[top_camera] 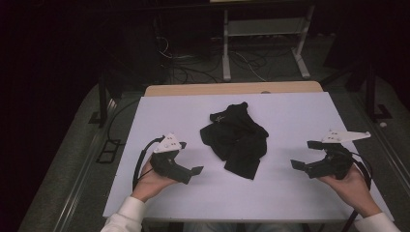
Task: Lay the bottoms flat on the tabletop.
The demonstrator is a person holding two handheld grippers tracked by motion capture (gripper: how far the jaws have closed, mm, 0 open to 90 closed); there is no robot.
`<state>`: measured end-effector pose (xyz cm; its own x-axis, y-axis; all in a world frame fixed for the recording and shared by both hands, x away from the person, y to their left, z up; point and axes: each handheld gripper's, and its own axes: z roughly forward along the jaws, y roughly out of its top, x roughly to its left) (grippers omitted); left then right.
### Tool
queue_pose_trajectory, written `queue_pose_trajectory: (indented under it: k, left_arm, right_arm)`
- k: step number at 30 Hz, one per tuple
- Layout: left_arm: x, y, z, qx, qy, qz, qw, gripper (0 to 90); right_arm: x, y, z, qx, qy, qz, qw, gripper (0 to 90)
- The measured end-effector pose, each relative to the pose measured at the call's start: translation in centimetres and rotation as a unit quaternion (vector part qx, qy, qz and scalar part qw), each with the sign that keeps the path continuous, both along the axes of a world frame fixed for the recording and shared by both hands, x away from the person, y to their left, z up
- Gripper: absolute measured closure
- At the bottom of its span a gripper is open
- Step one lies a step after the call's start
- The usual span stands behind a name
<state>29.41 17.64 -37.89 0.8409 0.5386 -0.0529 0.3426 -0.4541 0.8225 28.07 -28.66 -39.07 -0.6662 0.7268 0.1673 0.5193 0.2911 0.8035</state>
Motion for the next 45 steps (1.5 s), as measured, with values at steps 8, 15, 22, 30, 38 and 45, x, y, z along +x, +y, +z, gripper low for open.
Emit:
queue_pose_trajectory:
  k: [8, 15, 22, 30, 38, 45]
  left_arm:
    - [1.2, 0.1, 0.5, -0.006, 0.0, 0.009, 0.9999, 0.0]
    - [2.2, 0.1, 0.7, -0.011, 0.001, 0.015, 0.9998, 0.0]
    - [3.2, -0.1, 0.9, -0.011, 0.003, 0.02, 0.9997, 0.0]
    - [4.4, -0.1, 0.9, -0.018, 0.005, 0.028, 0.9994, 0.0]
    - [5.7, 0.1, 1.8, -0.02, 0.007, 0.032, 0.9993, 0.0]
    - [6.7, 0.2, 1.5, -0.027, 0.011, 0.04, 0.9988, 0.0]
  right_arm:
    - [1.2, 0.8, 0.4, -0.007, -0.001, 0.012, 0.9999, 0.0]
    - [2.1, 1.4, 1.0, -0.014, -0.001, 0.023, 0.9996, 0.0]
    - [3.6, 2.2, 1.3, -0.017, 0.002, 0.029, 0.9994, 0.0]
    - [4.8, 3.0, 1.9, -0.02, -0.004, 0.035, 0.9992, 0.0]
    - [6.0, 3.5, 2.4, -0.022, -0.002, 0.039, 0.999, 0.0]
    - [7.5, 4.4, 2.4, -0.024, 0.0, 0.046, 0.9987, 0.0]
